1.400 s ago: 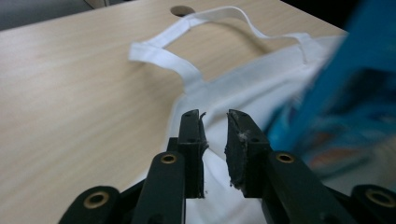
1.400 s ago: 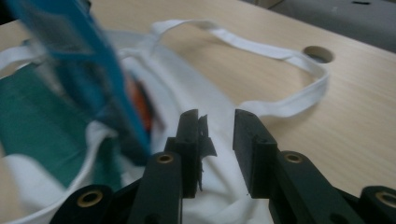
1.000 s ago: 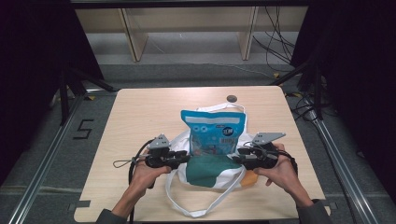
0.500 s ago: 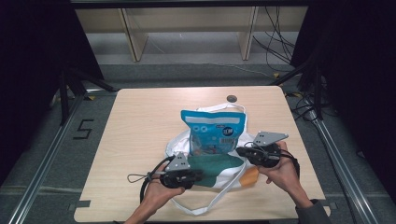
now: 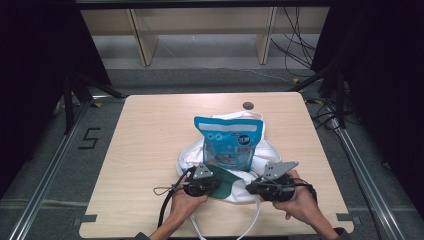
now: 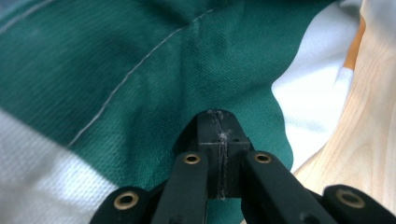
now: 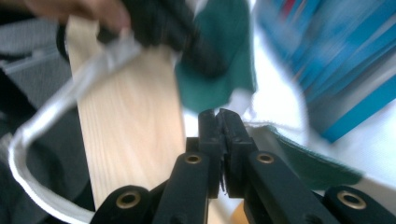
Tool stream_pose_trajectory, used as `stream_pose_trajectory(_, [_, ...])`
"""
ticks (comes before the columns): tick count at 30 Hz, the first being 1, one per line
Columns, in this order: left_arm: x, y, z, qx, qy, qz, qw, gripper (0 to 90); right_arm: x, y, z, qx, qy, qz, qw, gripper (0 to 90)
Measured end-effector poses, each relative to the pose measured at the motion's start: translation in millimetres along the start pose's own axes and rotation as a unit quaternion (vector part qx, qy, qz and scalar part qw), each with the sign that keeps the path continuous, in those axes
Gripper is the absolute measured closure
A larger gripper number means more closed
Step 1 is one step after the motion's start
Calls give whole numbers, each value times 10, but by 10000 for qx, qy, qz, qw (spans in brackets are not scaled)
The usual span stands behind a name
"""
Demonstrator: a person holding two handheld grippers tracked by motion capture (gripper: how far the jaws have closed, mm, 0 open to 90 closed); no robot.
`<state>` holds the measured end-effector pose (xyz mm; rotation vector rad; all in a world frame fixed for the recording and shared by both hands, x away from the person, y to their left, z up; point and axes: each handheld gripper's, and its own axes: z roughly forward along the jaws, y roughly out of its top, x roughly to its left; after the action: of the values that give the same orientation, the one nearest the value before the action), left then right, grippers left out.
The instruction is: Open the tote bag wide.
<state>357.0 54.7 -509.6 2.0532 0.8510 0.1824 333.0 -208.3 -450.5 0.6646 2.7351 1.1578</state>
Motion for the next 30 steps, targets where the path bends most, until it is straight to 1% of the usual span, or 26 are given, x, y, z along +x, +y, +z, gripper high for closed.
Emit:
stream_pose_trajectory(2, [-11, 1, -25, -27, -40, -24, 10000, 848, -33, -81, 154, 337, -96, -86, 9993, 890])
stream_pose_trajectory(3, [-29, 5, -58, -83, -165, -64, 9998, 827, -49, -124, 240, 380, -86, -44, 9992, 890])
stream_pose_trajectory(4, [-46, 14, -118, -165, -315, -93, 9993, 807, -65, -145, 275, 502, -33, -12, 9987, 890])
stream_pose_trajectory(5, [-55, 36, -219, -186, -361, 5, 9992, 785, -69, -158, 293, 557, -13, 3, 9984, 890])
stream_pose_trajectory(6, [-92, 110, -462, -562, -387, 5, 9977, 769, -81, -170, 297, 511, 18, 31, 9987, 890])
stream_pose_trajectory(7, [-92, 110, -462, -562, -387, 5, 9977, 764, -81, -170, 297, 511, 18, 31, 9987, 890])
stream_pose_trajectory(8, [-83, 166, -584, -727, -363, 20, 9967, 764, -88, -171, 297, 525, 26, 10, 9986, 890])
stream_pose_trajectory(9, [-66, 228, -684, -870, -262, 67, 9958, 760, -86, -173, 304, 526, 52, 38, 9986, 890])
stream_pose_trajectory(10, [-28, 293, -760, -994, -75, 174, 9949, 759, -91, -169, 309, 517, 61, -18, 9986, 890])
stream_pose_trajectory(11, [31, 354, -803, -1107, 1, 200, 9937, 759, -83, -164, 304, 542, 7, 37, 9985, 890])
stream_pose_trajectory(12, [91, 402, -818, -1199, -25, 79, 9928, 762, -76, -163, 301, 545, 21, 33, 9985, 889])
stream_pose_trajectory(13, [132, 435, -815, -1270, 14, -102, 9919, 771, -74, -164, 300, 547, 5, 12, 9985, 889])
stream_pose_trajectory(14, [172, 460, -794, -1274, 27, -156, 9917, 782, -72, -165, 298, 525, 6, 37, 9986, 889])
stream_pose_trajectory(15, [206, 478, -765, -1212, 78, -157, 9925, 790, -73, -167, 298, 513, 9, 36, 9987, 889])
stream_pose_trajectory(16, [247, 476, -720, -1183, 41, -177, 9928, 797, -74, -167, 298, 511, 13, 37, 9987, 889])
stream_pose_trajectory(18, [280, 424, -643, -882, -63, -215, 9959, 821, -80, -171, 302, 491, 12, 40, 9988, 889])
stream_pose_trajectory(19, [278, 373, -618, -891, -155, -332, 9954, 836, -81, -173, 296, 506, 28, 52, 9987, 888])
stream_pose_trajectory(20, [270, 328, -620, -829, -240, -412, 9954, 843, -86, -179, 300, 491, 14, 55, 9988, 888])
stream_pose_trajectory(21, [261, 293, -635, -743, -304, -386, 9960, 842, -91, -190, 301, 478, 38, 55, 9988, 888])
stream_pose_trajectory(23, [239, 237, -662, -663, -324, -385, 9965, 837, -91, -192, 304, 472, 53, 62, 9989, 888])
stream_pose_trajectory(24, [234, 216, -660, -556, -334, -303, 9974, 837, -88, -192, 307, 485, 62, 81, 9988, 888])
stream_pose_trajectory(26, [201, 137, -588, -394, -179, -78, 9990, 839, -86, -196, 320, 488, 29, 85, 9988, 888])
stream_pose_trajectory(27, [192, 78, -535, -233, -105, 2, 9997, 846, -81, -197, 322, 492, 22, 102, 9987, 888])
stream_pose_trajectory(28, [193, 8, -464, -50, -95, 65, 9999, 856, -75, -197, 323, 491, 22, 121, 9987, 888])
stream_pose_trajectory(29, [209, -83, -401, 134, -10, 152, 9998, 863, -71, -196, 325, 502, -3, 141, 9986, 888])
stream_pose_trajectory(30, [244, -163, -344, 261, 156, 174, 9994, 873, -70, -199, 331, 506, -14, 160, 9986, 888])
